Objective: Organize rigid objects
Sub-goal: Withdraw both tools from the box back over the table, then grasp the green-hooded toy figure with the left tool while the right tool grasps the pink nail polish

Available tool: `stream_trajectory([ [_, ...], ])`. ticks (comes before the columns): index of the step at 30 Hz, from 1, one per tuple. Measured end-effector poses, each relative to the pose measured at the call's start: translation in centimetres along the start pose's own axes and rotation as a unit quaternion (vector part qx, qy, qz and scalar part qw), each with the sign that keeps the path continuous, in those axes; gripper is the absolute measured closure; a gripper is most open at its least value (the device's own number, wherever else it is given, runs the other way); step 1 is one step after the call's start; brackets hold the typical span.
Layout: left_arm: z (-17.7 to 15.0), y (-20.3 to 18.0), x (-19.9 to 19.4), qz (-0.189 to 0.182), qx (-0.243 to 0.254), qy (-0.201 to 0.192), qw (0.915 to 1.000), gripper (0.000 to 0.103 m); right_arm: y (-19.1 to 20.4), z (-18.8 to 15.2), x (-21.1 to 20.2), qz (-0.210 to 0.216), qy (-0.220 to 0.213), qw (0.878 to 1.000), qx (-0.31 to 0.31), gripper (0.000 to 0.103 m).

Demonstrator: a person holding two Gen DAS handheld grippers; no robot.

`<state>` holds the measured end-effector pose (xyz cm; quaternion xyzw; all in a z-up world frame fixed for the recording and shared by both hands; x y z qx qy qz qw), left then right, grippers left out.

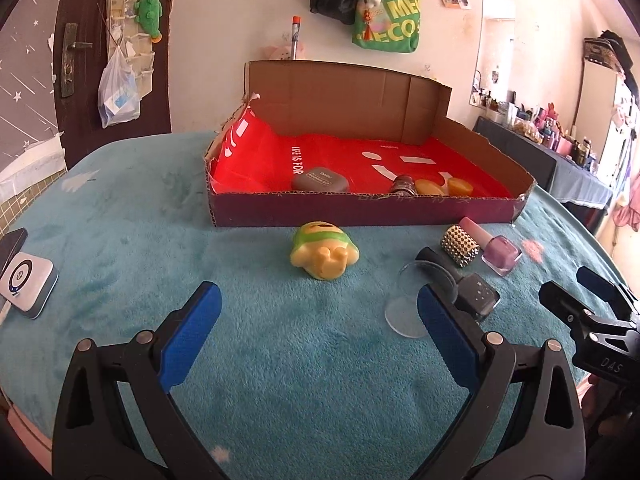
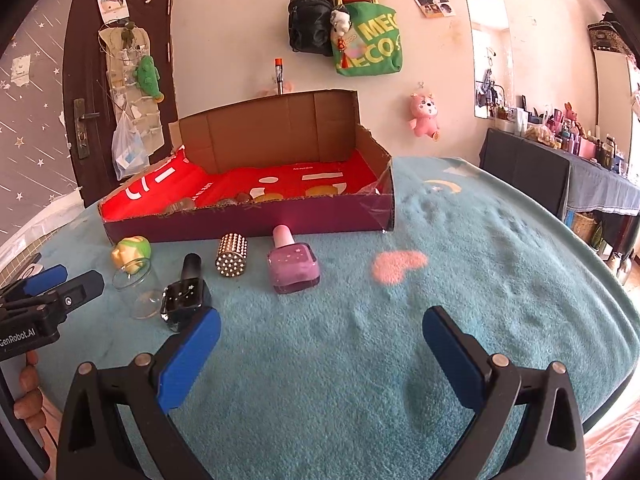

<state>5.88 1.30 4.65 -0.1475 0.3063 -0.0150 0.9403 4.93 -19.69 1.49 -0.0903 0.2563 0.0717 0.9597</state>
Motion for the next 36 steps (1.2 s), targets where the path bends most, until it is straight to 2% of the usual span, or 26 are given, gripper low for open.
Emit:
stream_trajectory([
  [7, 2.2, 0.4, 2.5, 0.007, -0.013, 0.045, 0.9989, 0.003, -0.8, 2.3, 1.6, 0.010, 0.017, 1.000, -0.003, 0.000],
  [12, 3.1, 0.0, 4.7, 0.021, -0.007, 0.085, 0.9961, 0.004, -0.8, 3.7, 3.7, 0.020, 0.055, 0.998, -0.025, 0.001],
  [14, 3.4, -0.1, 5.3, 0.025, -0.009, 0.093, 0.9953, 0.005, -0.8, 4.0, 4.7, 0.024, 0.072, 0.997, -0.034, 0.005],
  [16, 3.7, -0.2, 5.8, 0.027, -0.007, 0.102, 0.9944, 0.014, -0.9, 4.2, 5.6, 0.034, 0.089, 0.995, -0.033, 0.010],
  [20, 4.0, -0.3, 6.9, 0.024, -0.011, 0.128, 0.9914, 0.022, -1.0, 4.6, 7.1, 0.053, 0.118, 0.991, -0.034, 0.017],
  [22, 3.9, -0.4, 7.5, 0.018, -0.011, 0.143, 0.9895, 0.037, -0.7, 4.7, 7.8, 0.067, 0.129, 0.988, -0.041, 0.017],
  [23, 3.8, -0.5, 7.8, 0.016, -0.009, 0.150, 0.9885, 0.039, -0.4, 4.7, 8.2, 0.075, 0.139, 0.986, -0.047, 0.019],
  [24, 3.7, -0.6, 7.9, 0.015, -0.007, 0.150, 0.9886, 0.039, -0.1, 4.6, 8.6, 0.084, 0.148, 0.984, -0.052, 0.026],
  [26, 3.6, -0.8, 7.9, 0.009, -0.002, 0.148, 0.9889, 0.047, 0.1, 4.6, 8.8, 0.081, 0.152, 0.983, -0.059, 0.031],
  [27, 3.6, -1.0, 7.8, 0.001, 0.001, 0.150, 0.9887, 0.057, 0.2, 4.7, 8.7, 0.088, 0.148, 0.983, -0.061, 0.041],
  [30, 3.5, -1.5, 7.5, 0.004, 0.010, 0.145, 0.9894, 0.057, 0.1, 4.6, 8.4, 0.107, 0.140, 0.983, -0.057, 0.062],
  [36, 3.8, -1.6, 6.5, -0.012, 0.007, 0.141, 0.9899, 0.057, -0.2, 4.5, 7.5, 0.116, 0.119, 0.985, -0.042, 0.063],
])
Point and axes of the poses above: each gripper's, at about its wrist camera, not at the fingertips, and x roughly the way its jaws point, y to its left, z to its top, the point moved 1 cm from there along x, roughly the way its jaws point, and after that the axes turned 14 degrees about -x, right-handed, at the moved point
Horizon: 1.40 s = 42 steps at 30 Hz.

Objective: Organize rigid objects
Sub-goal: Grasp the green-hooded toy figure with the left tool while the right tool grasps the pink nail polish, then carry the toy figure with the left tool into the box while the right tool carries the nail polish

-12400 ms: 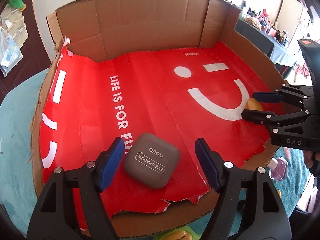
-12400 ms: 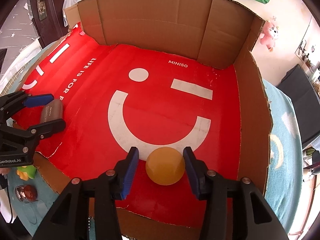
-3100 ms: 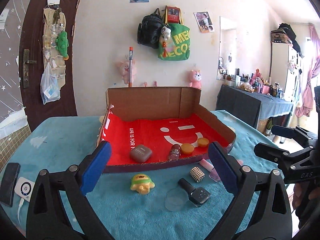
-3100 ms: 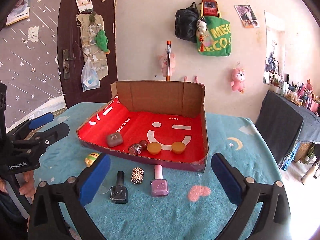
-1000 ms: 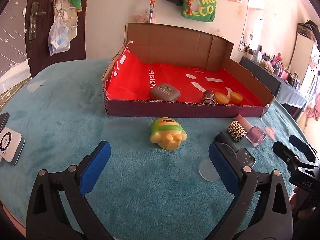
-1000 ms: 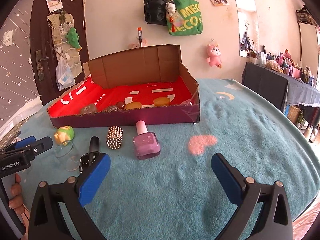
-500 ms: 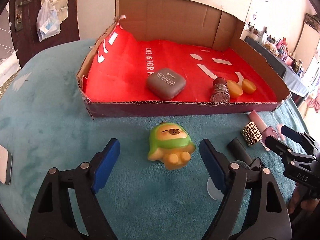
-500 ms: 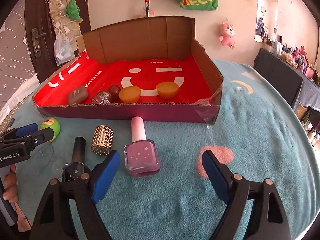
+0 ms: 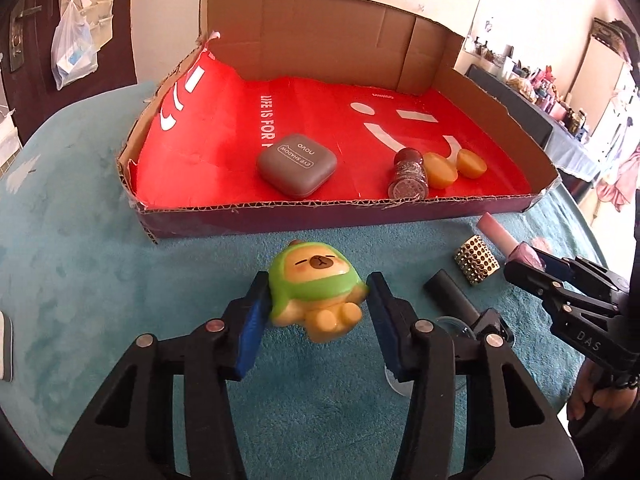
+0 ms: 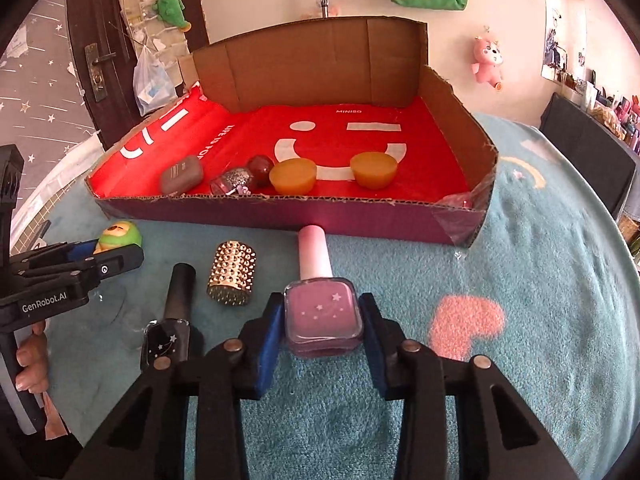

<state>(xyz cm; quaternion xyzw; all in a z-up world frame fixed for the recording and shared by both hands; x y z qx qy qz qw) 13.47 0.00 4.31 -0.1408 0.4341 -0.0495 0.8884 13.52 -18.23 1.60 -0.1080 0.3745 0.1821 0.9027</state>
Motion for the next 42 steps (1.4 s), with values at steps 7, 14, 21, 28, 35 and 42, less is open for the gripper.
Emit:
stream_trajectory([
  [7, 0.1, 0.1, -0.5, -0.003, 0.000, -0.005, 1.0000, 0.057, 0.2, 0.2, -0.5, 0.002, -0.010, 1.000, -0.003, 0.063],
  [14, 0.9, -1.4, -2.8, -0.037, 0.025, -0.025, 0.9987, 0.057, 0.5, 0.7, -2.7, 0.010, -0.050, 0.999, -0.004, 0.063],
  [21, 4.9, -3.4, -2.1, -0.070, 0.043, -0.016, 0.9965, 0.057, -0.4, 4.8, -4.5, 0.019, -0.097, 0.995, -0.015, 0.065],
  [28, 6.3, -4.3, -0.9, -0.086, 0.051, 0.005, 0.9950, 0.057, -1.2, 6.4, -3.8, 0.022, -0.097, 0.995, -0.020, 0.065],
  [35, 9.0, -5.4, 2.5, -0.076, 0.068, 0.044, 0.9938, 0.057, -3.3, 10.7, -2.4, 0.027, -0.101, 0.994, -0.019, 0.065],
  [42, 11.3, -6.3, 7.1, -0.055, 0.088, 0.080, 0.9913, 0.057, -4.6, 15.4, 4.8, 0.017, -0.031, 0.999, -0.038, 0.065],
])
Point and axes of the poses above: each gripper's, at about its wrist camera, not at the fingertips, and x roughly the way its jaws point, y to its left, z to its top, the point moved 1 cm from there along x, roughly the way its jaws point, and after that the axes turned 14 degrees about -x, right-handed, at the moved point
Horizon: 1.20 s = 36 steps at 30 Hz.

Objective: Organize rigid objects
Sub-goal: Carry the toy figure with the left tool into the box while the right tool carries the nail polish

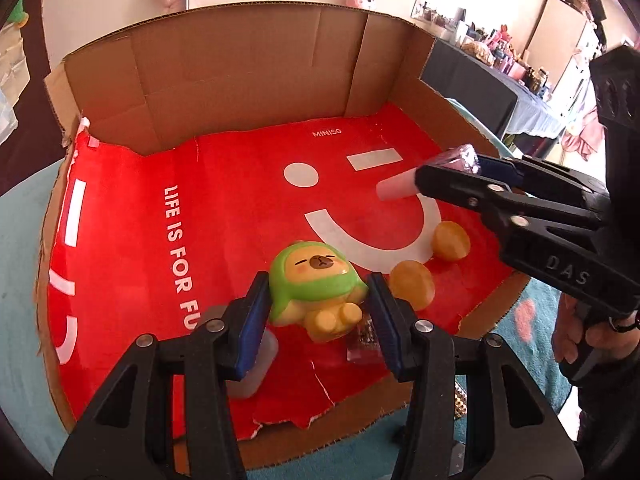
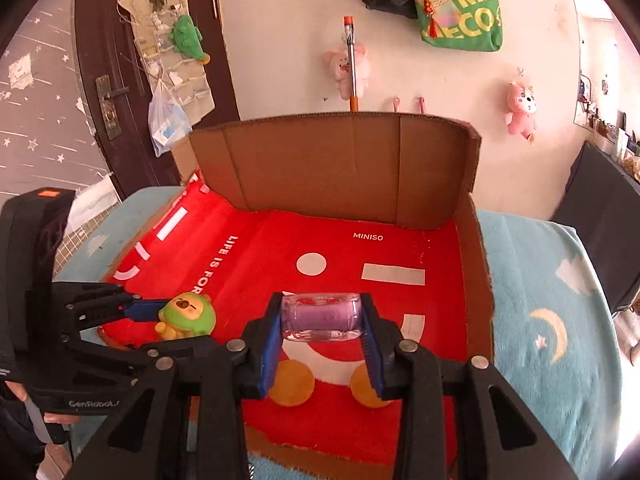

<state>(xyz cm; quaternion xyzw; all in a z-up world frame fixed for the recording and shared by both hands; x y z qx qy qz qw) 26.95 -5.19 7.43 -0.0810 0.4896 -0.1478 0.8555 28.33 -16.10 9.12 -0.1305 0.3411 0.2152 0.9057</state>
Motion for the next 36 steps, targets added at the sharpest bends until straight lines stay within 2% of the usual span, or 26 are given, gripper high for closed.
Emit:
stream_trajectory([
  [5, 0.8, 0.3, 2.1, 0.006, -0.010, 0.022, 0.9997, 0.057, -0.8, 0.7, 4.1, -0.006, 0.046, 0.999, 0.001, 0.065],
  [10, 0.9, 0.7, 3.0, 0.004, -0.020, 0.043, 0.9988, 0.057, -0.8, 0.2, 4.4, 0.001, 0.060, 0.998, -0.006, 0.065],
  [15, 0.8, 0.5, 3.1, 0.006, -0.019, 0.041, 0.9989, 0.056, -1.1, -1.3, 5.0, 0.024, 0.081, 0.996, 0.009, 0.065],
  [25, 0.6, 0.6, 3.1, 0.008, -0.019, 0.048, 0.9986, 0.056, -0.2, -1.8, 6.3, 0.027, 0.106, 0.994, -0.002, 0.065],
  [36, 0.1, 0.9, 2.7, 0.003, -0.020, 0.036, 0.9992, 0.056, -0.2, -1.8, 6.4, 0.029, 0.113, 0.993, 0.001, 0.065],
])
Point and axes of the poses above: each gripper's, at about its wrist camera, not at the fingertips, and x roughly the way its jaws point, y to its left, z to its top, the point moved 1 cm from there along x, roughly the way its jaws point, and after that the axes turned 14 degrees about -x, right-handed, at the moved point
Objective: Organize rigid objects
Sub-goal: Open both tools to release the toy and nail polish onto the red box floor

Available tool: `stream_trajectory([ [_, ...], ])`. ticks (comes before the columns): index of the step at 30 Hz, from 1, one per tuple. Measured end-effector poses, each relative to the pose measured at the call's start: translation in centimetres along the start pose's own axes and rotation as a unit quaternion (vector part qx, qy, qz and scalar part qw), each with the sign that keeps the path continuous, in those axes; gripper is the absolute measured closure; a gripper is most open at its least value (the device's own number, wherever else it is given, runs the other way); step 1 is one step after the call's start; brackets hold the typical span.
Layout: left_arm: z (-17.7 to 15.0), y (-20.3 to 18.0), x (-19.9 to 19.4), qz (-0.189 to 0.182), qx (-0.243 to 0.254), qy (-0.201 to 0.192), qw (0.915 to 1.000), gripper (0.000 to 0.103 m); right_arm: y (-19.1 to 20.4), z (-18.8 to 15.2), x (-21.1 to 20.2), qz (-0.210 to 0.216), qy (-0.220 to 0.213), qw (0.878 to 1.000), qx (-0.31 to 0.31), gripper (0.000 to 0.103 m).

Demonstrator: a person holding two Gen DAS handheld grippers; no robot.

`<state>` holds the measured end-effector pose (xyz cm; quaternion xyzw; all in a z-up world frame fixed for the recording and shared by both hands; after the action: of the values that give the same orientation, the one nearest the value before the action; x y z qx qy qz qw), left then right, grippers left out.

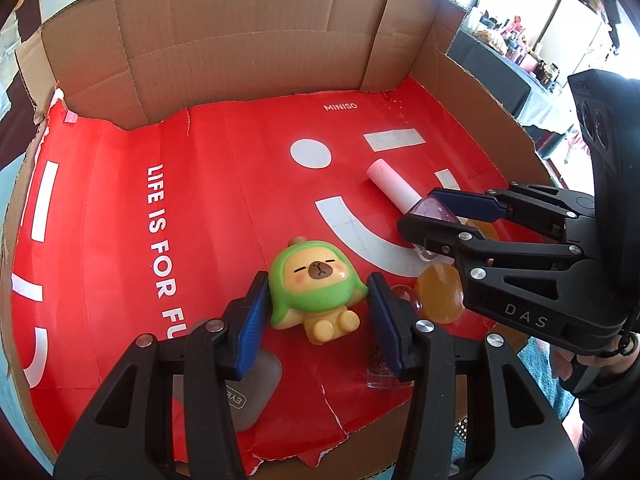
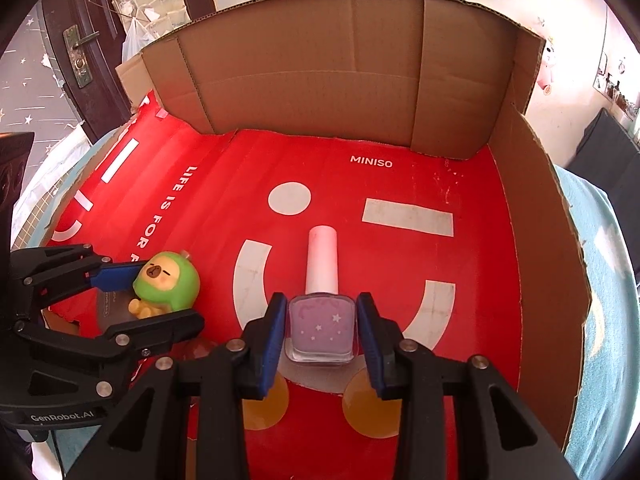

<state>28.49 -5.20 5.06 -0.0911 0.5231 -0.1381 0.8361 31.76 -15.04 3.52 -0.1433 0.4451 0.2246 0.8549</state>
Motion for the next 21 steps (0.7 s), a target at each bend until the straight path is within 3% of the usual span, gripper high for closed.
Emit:
stream_trajectory([
  [4, 0.0, 0.1, -0.2, -0.008, -0.002, -0.004, 1.0000, 0.054, -0.1, 0.0, 0.1, 0.004, 0.001, 1.000, 0.006, 0.065],
  [7, 0.0, 0.4, -0.4, -0.016, -0.006, -0.011, 0.9998, 0.044, -0.2, 0.0, 0.2, 0.008, 0.003, 1.000, 0.009, 0.064],
  [17, 0.1, 0.7, -1.2, -0.032, -0.019, -0.020, 0.9991, 0.041, -0.2, 0.0, 0.1, 0.010, 0.002, 1.000, 0.016, 0.064],
  [19, -0.1, 0.7, -1.5, -0.037, -0.020, -0.022, 0.9989, 0.034, -0.3, -0.1, -0.3, 0.011, -0.002, 1.000, 0.018, 0.063],
  [21, -0.3, 0.7, -2.0, -0.042, -0.022, -0.027, 0.9985, 0.030, -0.3, -0.1, -0.8, 0.011, -0.008, 1.000, 0.019, 0.055],
])
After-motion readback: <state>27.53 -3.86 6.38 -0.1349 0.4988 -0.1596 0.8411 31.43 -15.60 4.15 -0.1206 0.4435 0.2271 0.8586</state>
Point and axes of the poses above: each gripper's, at about its wrist camera, not at the fingertips, and x roughly the way its jaws point, y to its left, z to its top, the point moved 1 cm from there along x, roughly the way its jaws point, and after that the axes turned 14 degrees about -x, right-handed, at the moved point
